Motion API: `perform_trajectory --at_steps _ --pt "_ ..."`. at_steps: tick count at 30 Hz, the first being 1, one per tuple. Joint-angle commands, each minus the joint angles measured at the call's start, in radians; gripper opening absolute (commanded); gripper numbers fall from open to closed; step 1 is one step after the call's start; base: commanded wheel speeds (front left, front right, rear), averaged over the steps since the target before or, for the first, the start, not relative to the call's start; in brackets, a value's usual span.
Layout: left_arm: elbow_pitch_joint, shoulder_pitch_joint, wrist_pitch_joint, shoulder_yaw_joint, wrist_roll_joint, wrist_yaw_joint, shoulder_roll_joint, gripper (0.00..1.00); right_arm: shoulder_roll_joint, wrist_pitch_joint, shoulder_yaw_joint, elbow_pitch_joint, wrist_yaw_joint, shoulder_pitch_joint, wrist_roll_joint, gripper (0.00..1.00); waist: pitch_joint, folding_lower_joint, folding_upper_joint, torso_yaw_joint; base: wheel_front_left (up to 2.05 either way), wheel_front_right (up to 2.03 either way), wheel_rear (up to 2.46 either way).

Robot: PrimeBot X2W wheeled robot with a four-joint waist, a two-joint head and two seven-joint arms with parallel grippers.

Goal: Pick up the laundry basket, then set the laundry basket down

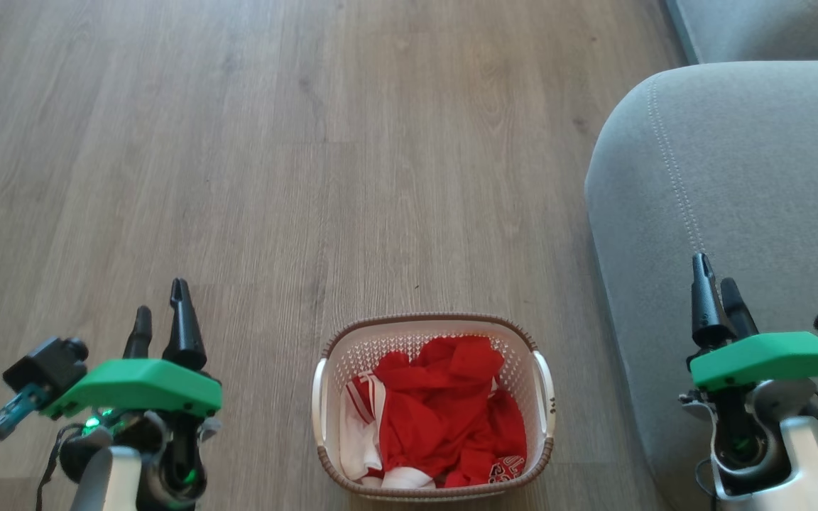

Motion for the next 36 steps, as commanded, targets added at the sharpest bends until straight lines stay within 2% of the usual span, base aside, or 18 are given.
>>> perform_trajectory --at_steps 1,12,26,30,31,36 --pt "-0.046 -0.059 -0.014 0.001 0.042 0.019 0.020 1.00 -0.010 -0.019 0.022 -0.047 0.003 -0.057 -0.047 1.00 0.005 0.0000 0.0000 0.007 0.00 0.00 0.00" --pt "-0.033 -0.086 -0.046 -0.103 0.172 0.095 0.057 1.00 -0.011 -0.052 0.061 -0.070 0.004 -0.081 -0.201 1.00 0.011 0.0000 0.0000 0.026 0.00 0.00 0.00" --pt "0.084 -0.114 -0.084 -0.196 0.312 0.068 0.073 1.00 -0.012 -0.090 0.110 -0.078 0.005 -0.091 -0.360 1.00 0.006 0.0000 0.0000 0.034 0.00 0.00 0.00" --pt "0.052 -0.134 -0.096 -0.189 0.381 0.125 0.075 1.00 -0.012 -0.102 0.107 -0.090 0.005 -0.097 -0.391 1.00 0.006 0.0000 0.0000 0.040 0.00 0.00 0.00" --pt "0.025 -0.141 -0.102 -0.192 0.416 0.156 0.078 1.00 -0.013 -0.107 0.111 -0.100 0.005 -0.100 -0.411 1.00 0.007 0.0000 0.0000 0.043 0.00 0.00 0.00" --pt "-0.043 -0.153 -0.117 -0.214 0.491 0.225 0.090 1.00 -0.013 -0.122 0.120 -0.120 0.005 -0.106 -0.463 1.00 0.010 0.0000 0.0000 0.049 0.00 0.00 0.00"
